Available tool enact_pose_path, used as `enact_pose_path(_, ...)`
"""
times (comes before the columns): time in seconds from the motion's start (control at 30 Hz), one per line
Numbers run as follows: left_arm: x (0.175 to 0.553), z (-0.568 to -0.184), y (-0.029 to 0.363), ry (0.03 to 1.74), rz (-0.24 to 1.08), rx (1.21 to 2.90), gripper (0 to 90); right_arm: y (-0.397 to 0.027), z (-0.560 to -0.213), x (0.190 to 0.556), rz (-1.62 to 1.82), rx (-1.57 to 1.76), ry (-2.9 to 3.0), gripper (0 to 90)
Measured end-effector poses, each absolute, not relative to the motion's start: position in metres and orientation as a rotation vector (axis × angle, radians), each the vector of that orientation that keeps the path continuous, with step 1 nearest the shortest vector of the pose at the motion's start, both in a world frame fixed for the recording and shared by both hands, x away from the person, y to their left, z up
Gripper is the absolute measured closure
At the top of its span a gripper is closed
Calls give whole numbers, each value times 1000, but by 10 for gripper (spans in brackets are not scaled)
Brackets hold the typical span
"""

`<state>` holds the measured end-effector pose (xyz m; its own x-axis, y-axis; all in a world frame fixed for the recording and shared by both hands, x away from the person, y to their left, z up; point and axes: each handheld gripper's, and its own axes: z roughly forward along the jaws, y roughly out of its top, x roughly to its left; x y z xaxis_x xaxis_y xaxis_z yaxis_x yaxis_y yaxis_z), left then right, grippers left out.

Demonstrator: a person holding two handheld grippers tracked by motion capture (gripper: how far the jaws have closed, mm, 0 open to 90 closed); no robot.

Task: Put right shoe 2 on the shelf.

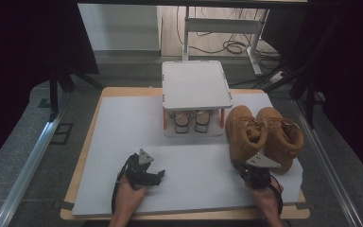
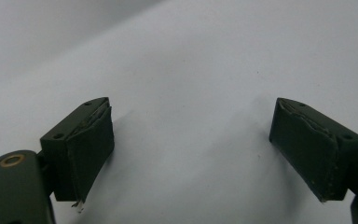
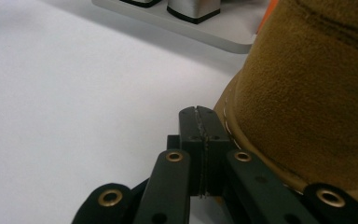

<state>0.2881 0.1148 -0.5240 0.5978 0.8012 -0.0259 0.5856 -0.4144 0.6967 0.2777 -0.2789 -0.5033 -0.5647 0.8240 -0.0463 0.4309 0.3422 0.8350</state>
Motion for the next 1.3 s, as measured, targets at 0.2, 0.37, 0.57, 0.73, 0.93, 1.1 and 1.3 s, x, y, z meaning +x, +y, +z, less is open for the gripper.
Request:
enact_pose_path(0.2, 288, -524, 115, 1092, 411, 2148, 135, -284, -503, 276, 1123, 1102, 2138, 900)
enact_pose_path(0.37, 288, -524, 115, 1092, 411, 2148, 135, -289, -503, 274, 1112, 1099, 2138, 900)
enact_pose_path(0.57, 288, -524, 115, 1091, 411, 2149, 135, -295, -503, 273, 1109, 1108, 2133, 900)
enact_pose_path(0.73, 288, -524, 115, 1091, 411, 2149, 135, -299, -503, 272, 1109, 1111, 2134, 900)
enact_pose_path(0.93, 288, -524, 115, 1091, 410, 2149, 135, -304, -502, 272, 1114, 1115, 2136, 900)
enact_pose_path(1.1, 288, -524, 115, 1091, 410, 2149, 135, -303, -502, 272, 1105, 1118, 2137, 900)
enact_pose_path(1.3, 288, -524, 115, 1091, 410, 2149, 134, -301, -502, 269, 1109, 1135, 2136, 839)
